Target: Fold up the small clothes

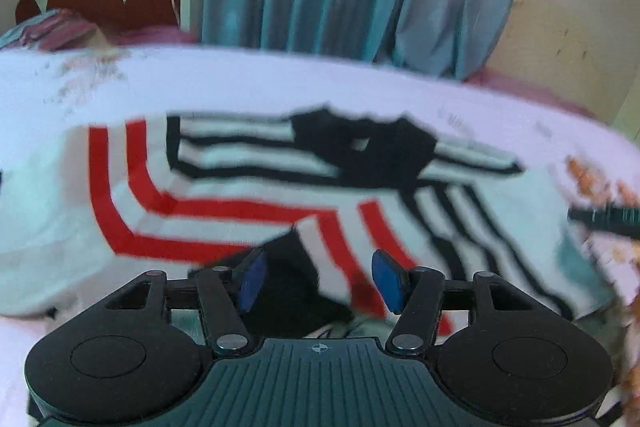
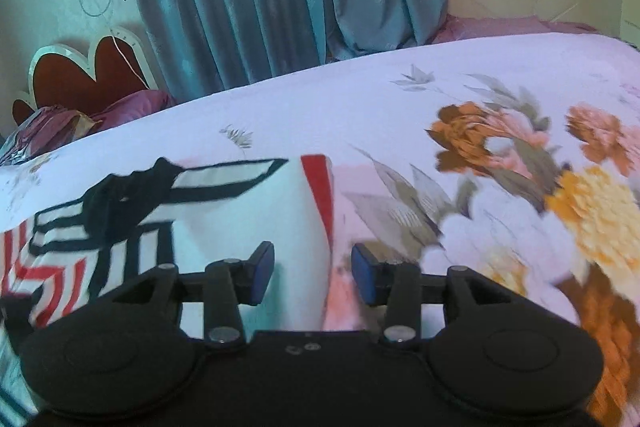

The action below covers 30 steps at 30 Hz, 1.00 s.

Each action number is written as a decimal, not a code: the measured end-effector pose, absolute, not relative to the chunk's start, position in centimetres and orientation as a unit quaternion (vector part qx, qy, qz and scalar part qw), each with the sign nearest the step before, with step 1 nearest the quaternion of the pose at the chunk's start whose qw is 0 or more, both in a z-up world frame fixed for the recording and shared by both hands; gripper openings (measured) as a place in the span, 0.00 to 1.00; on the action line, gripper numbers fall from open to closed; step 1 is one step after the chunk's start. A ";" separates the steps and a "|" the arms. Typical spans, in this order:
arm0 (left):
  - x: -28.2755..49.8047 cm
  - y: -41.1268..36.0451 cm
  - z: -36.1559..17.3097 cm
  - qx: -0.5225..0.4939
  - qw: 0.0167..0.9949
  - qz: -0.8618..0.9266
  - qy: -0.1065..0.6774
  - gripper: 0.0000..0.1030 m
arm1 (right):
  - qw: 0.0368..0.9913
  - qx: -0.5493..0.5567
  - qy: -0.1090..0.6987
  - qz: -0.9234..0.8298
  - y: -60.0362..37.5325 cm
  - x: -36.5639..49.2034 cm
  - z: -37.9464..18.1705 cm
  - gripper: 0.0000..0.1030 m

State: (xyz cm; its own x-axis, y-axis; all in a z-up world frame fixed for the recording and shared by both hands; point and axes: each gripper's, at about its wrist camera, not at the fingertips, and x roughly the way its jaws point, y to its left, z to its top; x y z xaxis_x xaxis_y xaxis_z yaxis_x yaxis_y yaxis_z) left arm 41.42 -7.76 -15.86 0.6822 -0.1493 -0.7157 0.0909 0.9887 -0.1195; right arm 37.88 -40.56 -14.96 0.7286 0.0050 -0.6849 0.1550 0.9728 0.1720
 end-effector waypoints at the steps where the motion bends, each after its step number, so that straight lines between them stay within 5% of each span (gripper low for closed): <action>1: 41.5 -7.7 -16.3 -0.038 0.912 -0.061 0.404 0.56 | 0.922 0.108 0.369 -0.042 -40.6 38.9 -15.4 0.39; 5: 41.4 -7.7 -16.7 -0.035 0.912 -0.060 0.404 0.56 | 0.916 0.134 0.375 -0.048 -41.3 42.2 -16.5 0.34; 8: 41.5 -8.1 -16.8 -0.031 0.912 -0.055 0.406 0.56 | 0.912 0.146 0.379 -0.049 -41.8 43.9 -17.2 0.10; 10: 41.5 -8.2 -16.8 -0.028 0.913 -0.054 0.405 0.57 | 0.912 0.152 0.377 -0.059 -42.3 44.0 -17.3 0.09; 15: 41.6 -8.4 -17.1 -0.023 0.914 -0.050 0.401 0.59 | 0.920 0.116 0.364 -0.084 -42.4 43.7 -18.1 0.09; 20: 40.5 -8.6 -15.6 -0.024 0.917 -0.046 0.394 0.61 | 0.935 0.081 0.337 -0.076 -41.4 41.2 -15.5 0.32; 30: 40.6 -7.7 -15.8 -0.043 0.907 -0.036 0.417 0.71 | 0.932 -0.003 0.362 -0.012 -36.1 35.6 -16.3 0.27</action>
State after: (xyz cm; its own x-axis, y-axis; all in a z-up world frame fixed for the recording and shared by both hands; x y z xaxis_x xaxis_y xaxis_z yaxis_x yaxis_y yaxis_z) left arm 40.59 -7.75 -15.83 0.6502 -0.1007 -0.7531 0.0298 0.9938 -0.1072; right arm 35.55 -36.13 -16.35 0.7378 -0.0247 -0.6746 0.0206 0.9997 -0.0141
